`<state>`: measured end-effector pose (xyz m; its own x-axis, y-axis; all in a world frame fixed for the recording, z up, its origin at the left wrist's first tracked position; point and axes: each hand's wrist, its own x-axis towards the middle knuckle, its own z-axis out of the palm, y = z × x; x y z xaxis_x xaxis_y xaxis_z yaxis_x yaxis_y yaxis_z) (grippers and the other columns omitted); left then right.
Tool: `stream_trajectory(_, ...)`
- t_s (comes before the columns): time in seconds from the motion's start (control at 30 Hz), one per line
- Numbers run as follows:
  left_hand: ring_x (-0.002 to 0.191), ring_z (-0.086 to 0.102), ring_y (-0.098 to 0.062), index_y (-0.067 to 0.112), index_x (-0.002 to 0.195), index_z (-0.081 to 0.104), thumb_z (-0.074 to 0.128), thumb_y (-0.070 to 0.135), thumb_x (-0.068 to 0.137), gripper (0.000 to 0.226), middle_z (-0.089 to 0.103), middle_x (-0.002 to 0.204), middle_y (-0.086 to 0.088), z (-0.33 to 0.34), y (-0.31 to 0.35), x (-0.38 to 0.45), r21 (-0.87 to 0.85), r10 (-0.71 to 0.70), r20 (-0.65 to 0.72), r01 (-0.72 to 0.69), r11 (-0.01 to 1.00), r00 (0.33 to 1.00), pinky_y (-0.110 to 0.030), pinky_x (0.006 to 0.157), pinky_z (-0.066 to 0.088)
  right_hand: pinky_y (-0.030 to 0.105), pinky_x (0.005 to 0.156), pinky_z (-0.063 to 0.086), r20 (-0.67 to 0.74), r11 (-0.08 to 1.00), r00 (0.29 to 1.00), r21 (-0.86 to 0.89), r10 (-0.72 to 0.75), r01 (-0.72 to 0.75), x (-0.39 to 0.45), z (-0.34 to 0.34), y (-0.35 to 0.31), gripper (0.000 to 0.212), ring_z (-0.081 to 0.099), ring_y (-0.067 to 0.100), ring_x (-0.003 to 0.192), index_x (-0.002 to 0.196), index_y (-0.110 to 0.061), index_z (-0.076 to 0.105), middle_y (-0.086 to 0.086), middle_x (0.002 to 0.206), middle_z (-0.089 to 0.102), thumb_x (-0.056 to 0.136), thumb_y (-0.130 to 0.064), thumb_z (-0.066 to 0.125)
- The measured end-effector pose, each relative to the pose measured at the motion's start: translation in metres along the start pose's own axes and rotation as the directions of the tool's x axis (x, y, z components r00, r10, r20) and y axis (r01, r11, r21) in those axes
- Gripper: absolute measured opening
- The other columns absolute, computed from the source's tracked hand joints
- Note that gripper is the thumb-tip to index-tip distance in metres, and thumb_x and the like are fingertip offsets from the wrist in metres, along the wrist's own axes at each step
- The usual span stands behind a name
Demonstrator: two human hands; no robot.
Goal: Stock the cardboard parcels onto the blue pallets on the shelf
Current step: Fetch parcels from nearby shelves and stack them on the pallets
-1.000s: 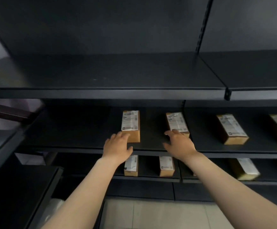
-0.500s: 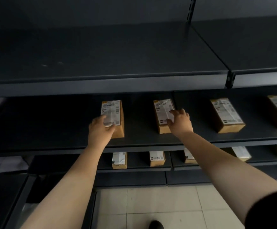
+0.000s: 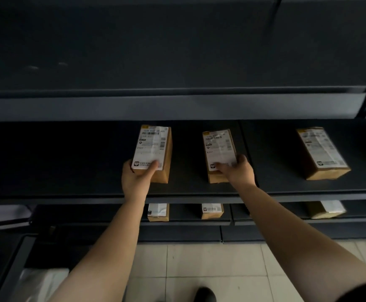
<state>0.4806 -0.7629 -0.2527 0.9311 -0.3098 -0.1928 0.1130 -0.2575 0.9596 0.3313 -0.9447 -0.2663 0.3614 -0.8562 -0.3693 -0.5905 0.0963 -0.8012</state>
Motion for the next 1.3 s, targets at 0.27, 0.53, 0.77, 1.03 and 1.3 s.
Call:
stream_trajectory(0.27, 0.1, 0.051, -0.011, 0.018, 0.127, 0.041, 0.073, 0.028, 0.077, 0.06, 0.055, 0.108, 0.007, 0.0, -0.006, -0.009, -0.06, -0.106, 0.015, 0.107, 0.993, 0.994, -0.027, 0.083, 0.038, 0.042, 0.092, 0.052, 0.038, 0.935, 0.999, 0.354, 0.013, -0.026, -0.022, 0.02, 0.007, 0.061, 0.061, 0.02, 0.108, 0.122, -0.024, 0.044, -0.002, 0.116, 0.06, 0.072, -0.022, 0.079)
stream_trajectory(0.53, 0.1, 0.054, -0.01, 0.025, 0.119, 0.047, 0.074, 0.027, 0.076, 0.051, 0.057, 0.107, 0.009, -0.003, -0.013, -0.019, -0.028, -0.057, 0.18, 0.063, 0.998, 0.982, -0.014, 0.073, 0.041, 0.038, 0.092, 0.052, 0.128, 0.889, 0.991, 0.457, -0.046, -0.018, -0.042, 0.042, 0.004, 0.056, 0.063, 0.016, 0.103, 0.115, -0.028, 0.046, -0.005, 0.109, 0.063, 0.071, -0.02, 0.08)
stream_trajectory(0.77, 0.107, 0.054, -0.009, 0.026, 0.117, 0.042, 0.072, 0.012, 0.077, 0.051, 0.056, 0.118, 0.005, -0.031, -0.017, -0.036, -0.129, -0.007, 0.222, 0.036, 0.991, 0.975, -0.014, 0.078, 0.047, 0.035, 0.09, 0.053, 0.164, 0.88, 0.978, 0.473, -0.129, 0.037, -0.075, 0.047, 0.0, 0.058, 0.064, 0.015, 0.104, 0.12, -0.024, 0.046, -0.002, 0.112, 0.064, 0.073, -0.018, 0.078)
stream_trajectory(1.03, 0.099, 0.052, 0.003, 0.029, 0.12, 0.039, 0.068, 0.012, 0.08, 0.053, 0.055, 0.111, 0.016, -0.098, -0.006, -0.075, -0.178, 0.016, 0.174, 0.015, 0.984, 0.985, 0.001, 0.063, 0.043, 0.031, 0.089, 0.052, 0.297, 0.86, 0.929, 0.509, -0.222, 0.043, -0.132, 0.056, -0.016, 0.052, 0.063, 0.016, 0.106, 0.122, -0.026, 0.05, 0.0, 0.114, 0.065, 0.078, -0.01, 0.072)
stream_trajectory(1.3, 0.106, 0.052, -0.002, 0.034, 0.123, 0.039, 0.069, 0.015, 0.08, 0.056, 0.055, 0.12, 0.009, -0.168, 0.013, -0.112, -0.192, 0.064, -0.1, -0.082, 0.978, 0.993, -0.014, 0.079, 0.04, 0.029, 0.092, 0.05, 0.439, 0.82, 0.804, 0.564, -0.401, 0.1, -0.186, 0.078, -0.057, 0.056, 0.06, 0.011, 0.111, 0.131, -0.021, 0.049, -0.005, 0.115, 0.065, 0.08, -0.006, 0.069)
